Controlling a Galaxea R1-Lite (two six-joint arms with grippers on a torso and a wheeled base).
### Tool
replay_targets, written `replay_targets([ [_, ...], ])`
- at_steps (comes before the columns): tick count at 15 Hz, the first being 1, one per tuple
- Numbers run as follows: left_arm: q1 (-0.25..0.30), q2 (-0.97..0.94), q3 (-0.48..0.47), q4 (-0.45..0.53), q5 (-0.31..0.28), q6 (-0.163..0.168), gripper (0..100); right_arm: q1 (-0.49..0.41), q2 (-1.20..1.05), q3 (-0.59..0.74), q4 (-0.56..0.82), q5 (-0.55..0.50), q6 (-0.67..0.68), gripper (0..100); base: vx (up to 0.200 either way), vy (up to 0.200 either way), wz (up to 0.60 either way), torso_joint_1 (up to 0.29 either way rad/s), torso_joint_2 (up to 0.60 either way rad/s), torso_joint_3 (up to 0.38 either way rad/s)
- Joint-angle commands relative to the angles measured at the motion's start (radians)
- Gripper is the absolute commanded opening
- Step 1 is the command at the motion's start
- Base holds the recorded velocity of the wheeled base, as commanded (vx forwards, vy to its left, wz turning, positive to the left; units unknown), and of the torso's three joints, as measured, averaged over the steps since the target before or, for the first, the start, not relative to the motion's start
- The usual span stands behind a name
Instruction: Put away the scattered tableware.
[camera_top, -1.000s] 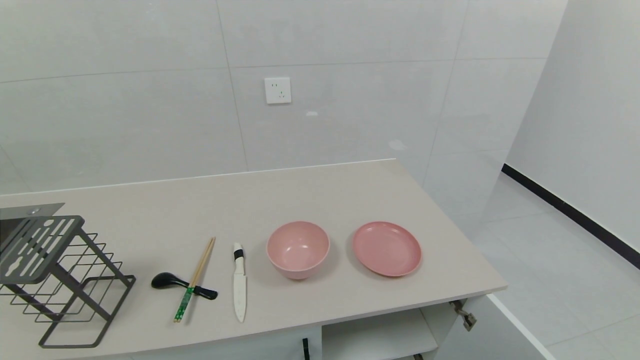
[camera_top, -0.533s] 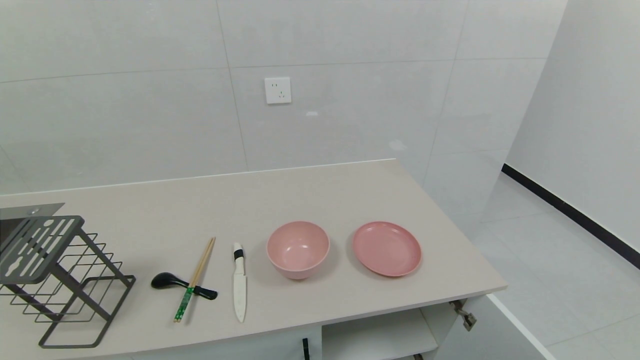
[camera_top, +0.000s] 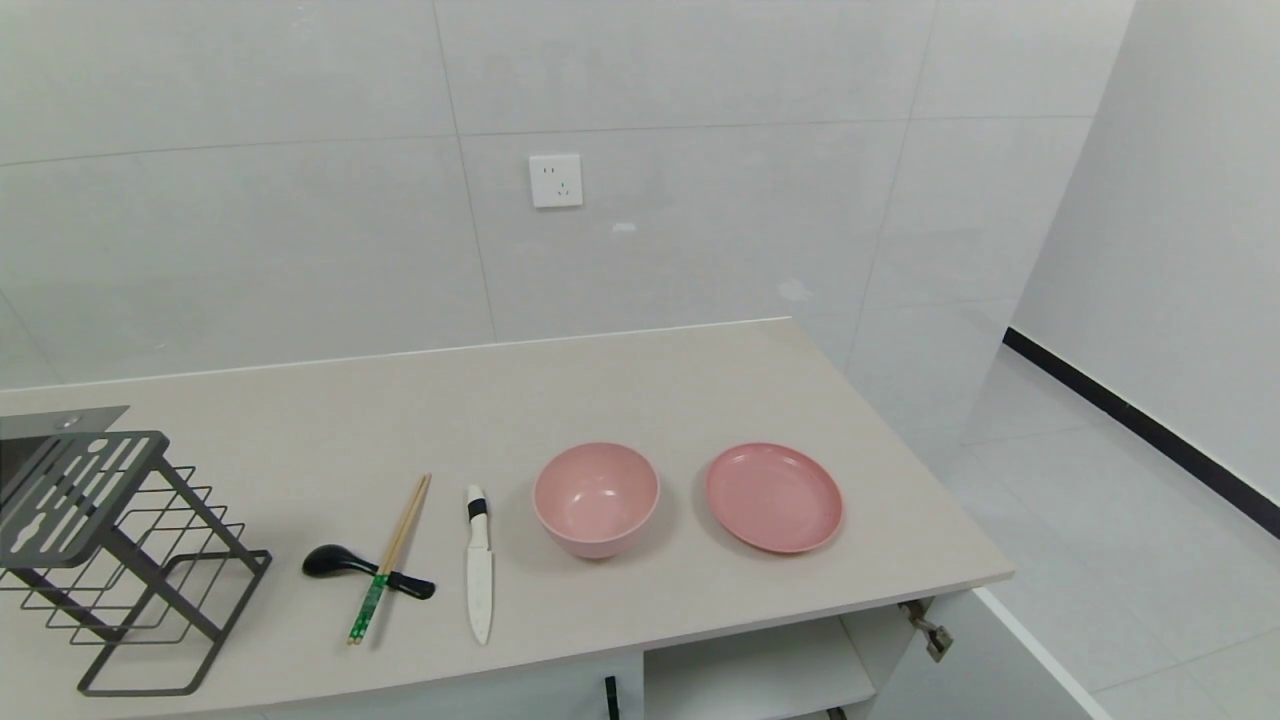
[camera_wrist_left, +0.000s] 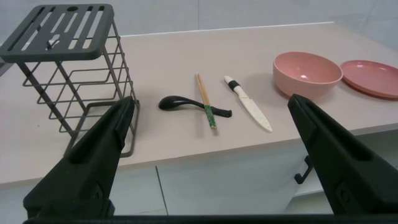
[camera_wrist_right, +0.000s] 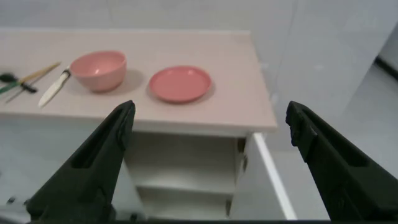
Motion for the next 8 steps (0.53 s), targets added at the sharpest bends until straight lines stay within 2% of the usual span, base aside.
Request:
replay_targets([
  [1, 0.000, 0.001, 0.000, -0.001, 0.000, -0.007, 100, 0.034, 0.141, 0.005, 0.083, 0.040, 0.002, 100, 0.000, 0.000, 0.00, 0.000, 0.00, 0.000],
  [4, 0.000, 0.001, 0.000, -0.001, 0.000, -0.012, 100, 0.097, 0.341, -0.005, 0.086, 0.079, 0.015, 100, 0.000, 0.000, 0.00, 0.000, 0.00, 0.000],
  [6, 0.000, 0.001, 0.000, -0.001, 0.000, -0.012, 100, 0.112, 0.461, -0.039, 0.015, 0.085, 0.014, 100, 0.000, 0.000, 0.00, 0.000, 0.00, 0.000],
  [8, 0.000, 0.001, 0.000, -0.001, -0.001, -0.012, 100, 0.112, 0.659, -0.082, -0.147, 0.085, 0.009, 100, 0.000, 0.000, 0.00, 0.000, 0.00, 0.000],
])
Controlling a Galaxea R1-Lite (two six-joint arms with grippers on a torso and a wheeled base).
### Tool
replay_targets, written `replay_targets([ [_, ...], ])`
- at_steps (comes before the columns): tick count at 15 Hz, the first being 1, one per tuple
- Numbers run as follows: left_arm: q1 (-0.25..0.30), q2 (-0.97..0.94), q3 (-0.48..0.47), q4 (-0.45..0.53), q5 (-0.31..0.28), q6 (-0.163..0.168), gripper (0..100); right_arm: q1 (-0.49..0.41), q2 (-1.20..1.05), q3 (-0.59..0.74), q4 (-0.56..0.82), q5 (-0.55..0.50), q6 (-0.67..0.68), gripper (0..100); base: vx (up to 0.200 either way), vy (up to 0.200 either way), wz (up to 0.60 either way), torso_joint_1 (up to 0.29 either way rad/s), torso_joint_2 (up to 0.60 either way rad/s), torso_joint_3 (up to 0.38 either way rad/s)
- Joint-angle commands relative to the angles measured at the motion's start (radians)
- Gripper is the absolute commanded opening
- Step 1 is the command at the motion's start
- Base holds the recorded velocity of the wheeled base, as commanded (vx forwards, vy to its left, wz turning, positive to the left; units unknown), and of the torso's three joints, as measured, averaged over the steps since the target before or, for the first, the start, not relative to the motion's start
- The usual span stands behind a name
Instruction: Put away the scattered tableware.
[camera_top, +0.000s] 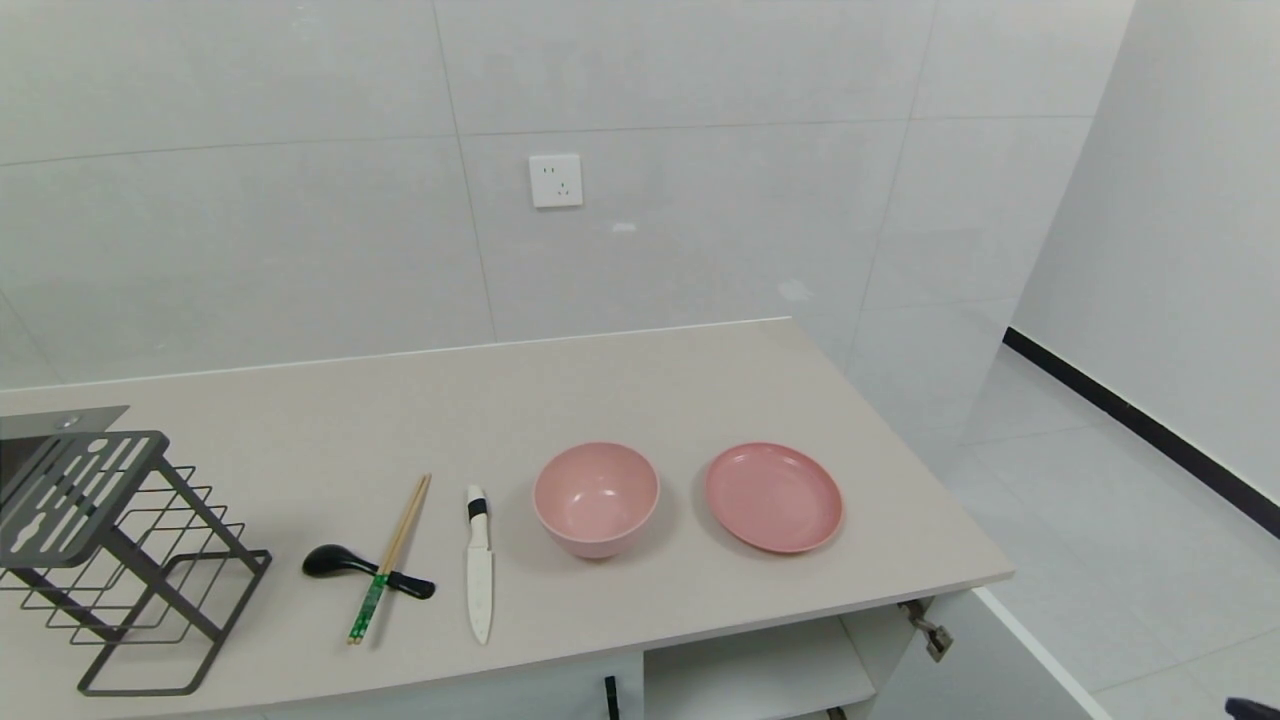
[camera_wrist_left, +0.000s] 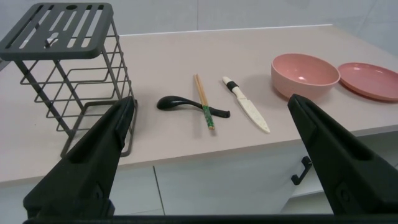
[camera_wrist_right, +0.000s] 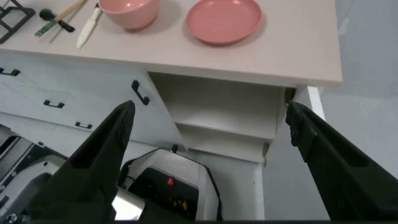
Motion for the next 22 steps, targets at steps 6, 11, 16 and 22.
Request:
replay_targets([
  [6, 0.000, 0.001, 0.000, -0.002, -0.001, -0.014, 100, 0.021, 0.563, -0.046, -0.395, 0.003, -0.009, 100, 0.000, 0.000, 0.00, 0.000, 0.00, 0.000],
  [11, 0.000, 0.001, 0.000, -0.002, -0.001, -0.014, 100, 0.222, 0.586, -0.080, -0.392, -0.022, -0.011, 100, 0.000, 0.000, 0.00, 0.000, 0.00, 0.000],
  [16, 0.000, 0.001, 0.000, -0.002, -0.004, -0.006, 100, 0.284, 0.828, -0.158, -0.401, -0.051, -0.103, 100, 0.000, 0.000, 0.00, 0.000, 0.00, 0.000],
  [22, 0.000, 0.001, 0.000, -0.002, -0.004, -0.009, 100, 0.296, 1.123, -0.334, -0.602, -0.071, -0.100, 100, 0.000, 0.000, 0.00, 0.000, 0.00, 0.000],
])
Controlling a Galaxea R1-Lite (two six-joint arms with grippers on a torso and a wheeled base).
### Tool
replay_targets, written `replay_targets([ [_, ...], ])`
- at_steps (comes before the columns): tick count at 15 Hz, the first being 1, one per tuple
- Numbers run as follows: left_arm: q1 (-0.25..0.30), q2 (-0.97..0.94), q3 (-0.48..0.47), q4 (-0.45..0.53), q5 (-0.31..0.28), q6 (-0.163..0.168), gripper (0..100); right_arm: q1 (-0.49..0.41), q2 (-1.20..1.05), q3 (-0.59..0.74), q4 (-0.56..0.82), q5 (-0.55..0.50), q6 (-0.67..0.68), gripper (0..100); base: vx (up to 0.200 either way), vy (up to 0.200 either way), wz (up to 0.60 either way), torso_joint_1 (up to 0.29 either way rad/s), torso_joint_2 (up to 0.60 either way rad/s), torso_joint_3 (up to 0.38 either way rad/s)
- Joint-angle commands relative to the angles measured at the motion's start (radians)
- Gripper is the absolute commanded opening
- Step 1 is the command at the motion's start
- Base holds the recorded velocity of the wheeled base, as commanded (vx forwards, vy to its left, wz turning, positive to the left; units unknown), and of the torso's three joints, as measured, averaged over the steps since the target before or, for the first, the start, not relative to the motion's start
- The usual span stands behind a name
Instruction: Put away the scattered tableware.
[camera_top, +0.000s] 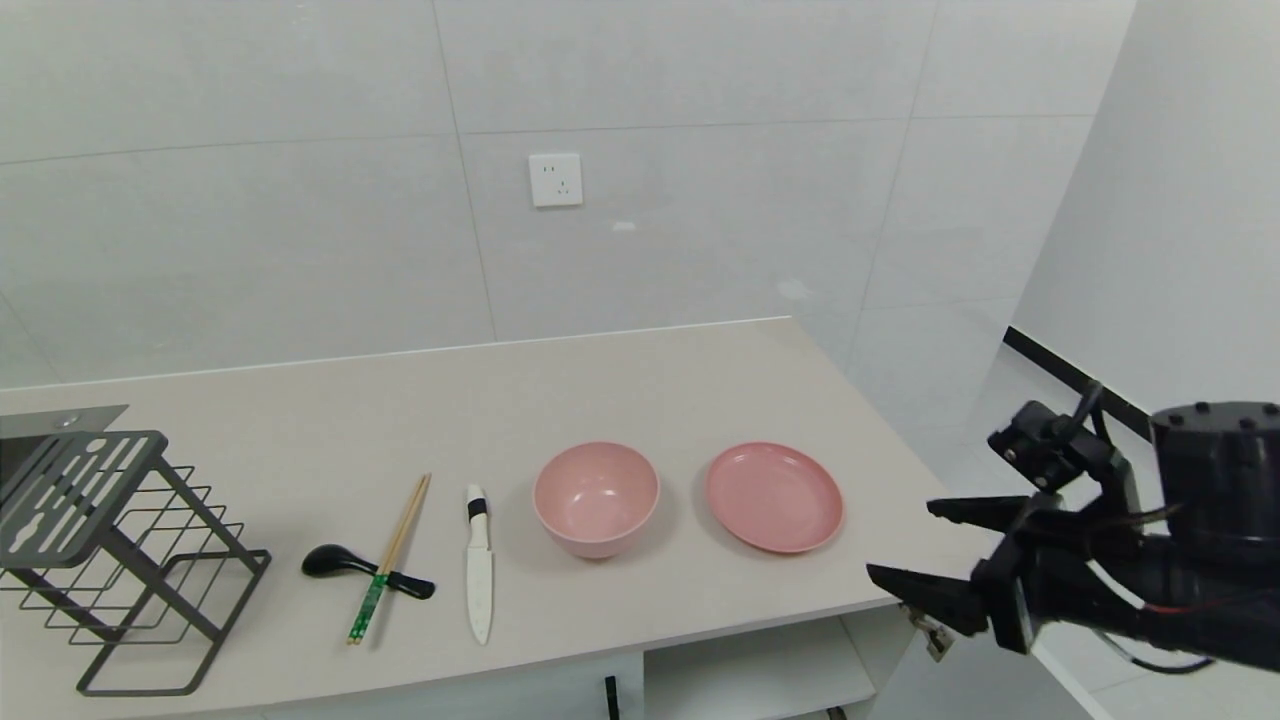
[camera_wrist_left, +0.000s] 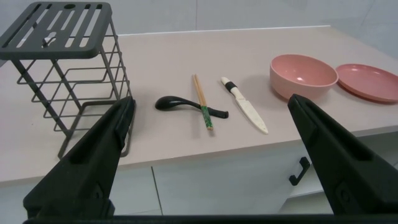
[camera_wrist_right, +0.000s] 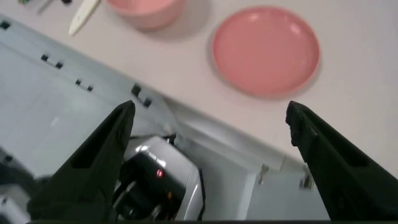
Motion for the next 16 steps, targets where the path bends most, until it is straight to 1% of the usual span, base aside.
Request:
replay_targets([
  [1, 0.000, 0.001, 0.000, 0.000, 0.000, -0.002, 100, 0.009, 0.178, -0.063, -0.107, -0.001, 0.005, 100, 0.000, 0.000, 0.00, 0.000, 0.00, 0.000],
  [3, 0.000, 0.001, 0.000, 0.000, 0.000, -0.002, 100, 0.003, 0.233, -0.068, -0.130, -0.001, 0.004, 100, 0.000, 0.000, 0.00, 0.000, 0.00, 0.000],
  [4, 0.000, 0.001, 0.000, 0.000, 0.000, -0.003, 100, -0.014, 0.290, -0.097, -0.156, -0.003, 0.004, 100, 0.000, 0.000, 0.00, 0.000, 0.00, 0.000],
  [5, 0.000, 0.001, 0.000, 0.000, 0.000, -0.003, 100, -0.017, 0.293, -0.100, -0.157, -0.003, 0.004, 100, 0.000, 0.000, 0.00, 0.000, 0.00, 0.000],
  [6, 0.000, 0.001, 0.000, 0.000, 0.000, -0.005, 100, -0.053, 0.386, -0.160, -0.205, -0.023, 0.004, 100, 0.000, 0.000, 0.00, 0.000, 0.00, 0.000],
  [7, 0.000, 0.001, 0.000, 0.000, 0.002, -0.005, 100, -0.066, 0.449, -0.180, -0.257, -0.029, 0.005, 100, 0.000, 0.000, 0.00, 0.000, 0.00, 0.000],
  [9, 0.000, 0.001, 0.000, 0.000, 0.002, -0.007, 100, -0.074, 0.529, -0.181, -0.366, -0.032, 0.008, 100, 0.000, 0.000, 0.00, 0.000, 0.00, 0.000],
  [10, 0.000, 0.001, 0.000, 0.000, 0.002, -0.007, 100, -0.082, 0.561, -0.187, -0.388, -0.036, 0.008, 100, 0.000, 0.000, 0.00, 0.000, 0.00, 0.000],
  [14, 0.000, 0.001, 0.000, 0.000, 0.002, -0.005, 100, -0.111, 0.672, -0.232, -0.418, -0.059, 0.010, 100, 0.000, 0.000, 0.00, 0.000, 0.00, 0.000],
  [16, 0.000, 0.001, 0.000, 0.000, 0.000, -0.003, 100, -0.135, 0.721, -0.279, -0.427, -0.061, 0.015, 100, 0.000, 0.000, 0.00, 0.000, 0.00, 0.000],
])
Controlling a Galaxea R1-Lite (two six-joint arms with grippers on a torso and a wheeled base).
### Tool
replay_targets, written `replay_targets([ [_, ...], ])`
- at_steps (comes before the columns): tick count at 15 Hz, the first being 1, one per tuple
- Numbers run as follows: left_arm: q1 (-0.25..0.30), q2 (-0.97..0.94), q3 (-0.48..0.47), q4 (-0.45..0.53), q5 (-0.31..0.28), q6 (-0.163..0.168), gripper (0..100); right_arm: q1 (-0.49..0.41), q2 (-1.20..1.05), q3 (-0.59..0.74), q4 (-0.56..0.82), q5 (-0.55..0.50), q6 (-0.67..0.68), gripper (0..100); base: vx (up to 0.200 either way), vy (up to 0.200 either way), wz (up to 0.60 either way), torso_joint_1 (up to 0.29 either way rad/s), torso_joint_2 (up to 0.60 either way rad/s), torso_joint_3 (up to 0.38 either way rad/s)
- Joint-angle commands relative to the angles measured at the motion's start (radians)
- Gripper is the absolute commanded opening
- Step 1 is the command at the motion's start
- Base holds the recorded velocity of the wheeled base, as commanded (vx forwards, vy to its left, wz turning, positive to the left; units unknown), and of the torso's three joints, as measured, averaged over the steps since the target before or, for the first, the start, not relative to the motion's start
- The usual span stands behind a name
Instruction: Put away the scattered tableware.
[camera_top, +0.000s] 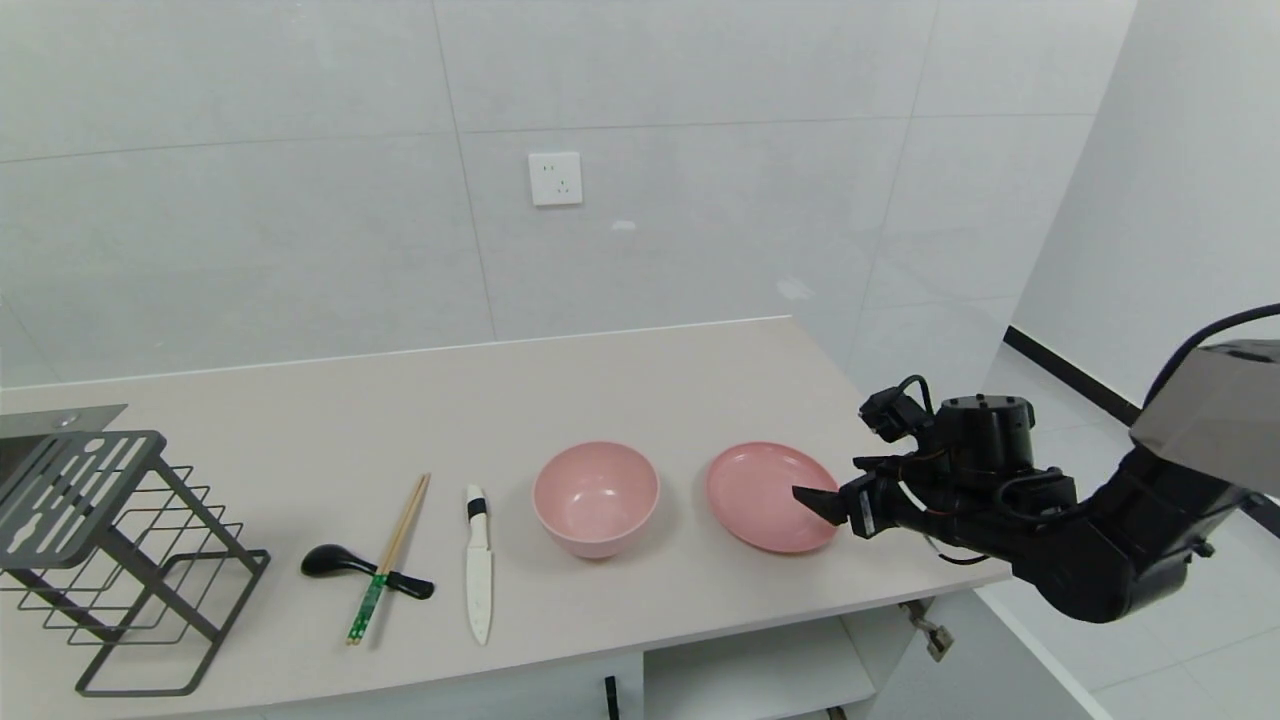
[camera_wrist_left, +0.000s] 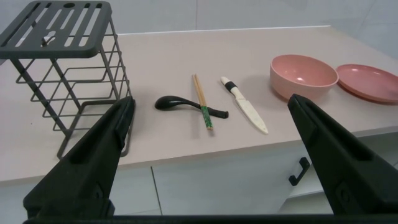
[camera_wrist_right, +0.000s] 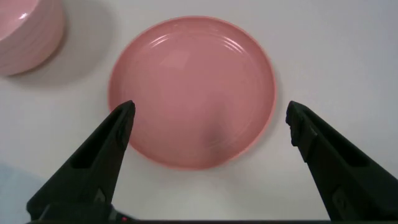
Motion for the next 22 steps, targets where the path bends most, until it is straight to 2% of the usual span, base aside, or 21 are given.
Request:
replay_targets([
  [1, 0.000, 0.001, 0.000, 0.000, 0.000, 0.000, 100, -0.027, 0.093, -0.057, -0.009, -0.004, 0.025, 100, 0.000, 0.000, 0.00, 0.000, 0.00, 0.000],
  [3, 0.000, 0.001, 0.000, 0.000, 0.000, 0.000, 100, -0.030, 0.151, -0.078, -0.068, -0.047, 0.090, 100, 0.000, 0.000, 0.00, 0.000, 0.00, 0.000],
  [6, 0.000, 0.001, 0.000, 0.000, 0.000, 0.000, 100, -0.047, 0.239, -0.090, -0.180, -0.057, 0.134, 100, 0.000, 0.000, 0.00, 0.000, 0.00, 0.000],
  [11, 0.000, 0.001, 0.000, 0.000, 0.000, 0.000, 100, -0.044, 0.286, -0.115, -0.209, -0.053, 0.139, 100, 0.000, 0.000, 0.00, 0.000, 0.00, 0.000],
  [16, 0.000, 0.001, 0.000, 0.000, 0.000, 0.000, 100, 0.014, 0.315, -0.098, -0.229, -0.057, 0.146, 100, 0.000, 0.000, 0.00, 0.000, 0.00, 0.000],
  [20, 0.000, 0.001, 0.000, 0.000, 0.000, 0.000, 100, 0.010, 0.320, -0.100, -0.230, -0.057, 0.162, 100, 0.000, 0.000, 0.00, 0.000, 0.00, 0.000],
  [21, 0.000, 0.001, 0.000, 0.000, 0.001, 0.000, 100, 0.011, 0.334, -0.101, -0.229, -0.057, 0.162, 0, 0.000, 0.000, 0.00, 0.000, 0.00, 0.000],
  [22, 0.000, 0.001, 0.000, 0.000, 0.001, -0.002, 100, 0.010, 0.345, -0.101, -0.229, -0.062, 0.163, 0, 0.000, 0.000, 0.00, 0.000, 0.00, 0.000],
])
